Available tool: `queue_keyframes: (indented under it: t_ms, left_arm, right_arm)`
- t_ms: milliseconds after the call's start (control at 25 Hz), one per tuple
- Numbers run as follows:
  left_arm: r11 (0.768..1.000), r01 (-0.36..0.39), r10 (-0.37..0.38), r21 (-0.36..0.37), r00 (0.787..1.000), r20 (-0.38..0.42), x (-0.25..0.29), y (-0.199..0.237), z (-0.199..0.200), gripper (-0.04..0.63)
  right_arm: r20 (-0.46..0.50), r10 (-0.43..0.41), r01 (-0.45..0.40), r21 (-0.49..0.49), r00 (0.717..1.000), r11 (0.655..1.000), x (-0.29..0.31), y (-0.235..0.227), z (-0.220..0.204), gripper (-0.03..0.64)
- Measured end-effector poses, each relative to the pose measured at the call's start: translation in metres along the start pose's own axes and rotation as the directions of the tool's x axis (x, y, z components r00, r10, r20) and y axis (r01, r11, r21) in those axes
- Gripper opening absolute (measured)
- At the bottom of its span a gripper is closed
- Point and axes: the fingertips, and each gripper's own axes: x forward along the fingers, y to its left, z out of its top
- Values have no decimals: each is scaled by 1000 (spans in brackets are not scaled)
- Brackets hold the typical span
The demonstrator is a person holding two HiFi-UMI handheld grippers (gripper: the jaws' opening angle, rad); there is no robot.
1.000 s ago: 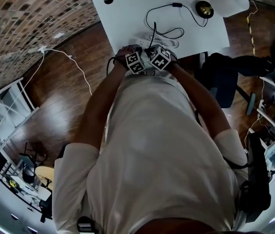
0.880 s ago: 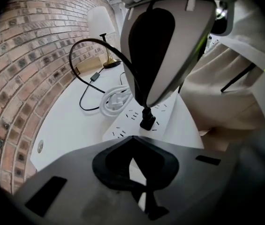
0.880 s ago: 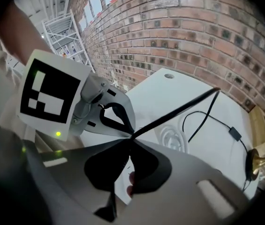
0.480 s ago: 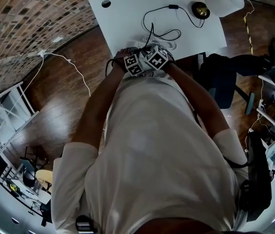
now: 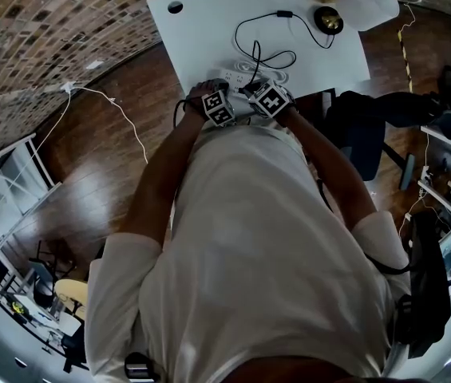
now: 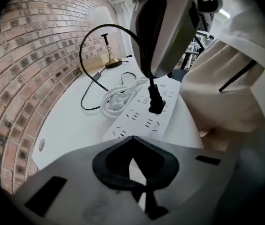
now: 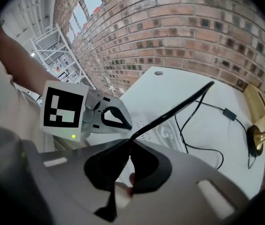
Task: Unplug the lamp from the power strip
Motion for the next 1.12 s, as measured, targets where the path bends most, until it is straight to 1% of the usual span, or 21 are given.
queue_keyframes:
  t_ms: [280,560,720,920,1120]
  left_arm:
    - [999,-1,1,-42,1000,4,1,0,-1,-11]
    - [996,-24,25,-83,1000,3,0,1,-1,-11]
    - [994,-19,20,-106,1000,11,-2,0,0,-11]
    - [979,-33,36,-201,999,10,0,2,-2,-9]
    - [967,-56,57,-248,998,-6,0,3,-2,-9]
  right_arm:
    - [86,-62,52,109,994,993,-25,-31,3,11]
    - [129,-141,116,184,982,976,-54,-75,-2,11]
    - [135,-182,150,216,974,965,-65,-101,-6,12]
    - [125,-225,192,233,966,953,-74,-128,-9,14]
    - [106,-245,214,242,964,946,-75,-150,-13,16]
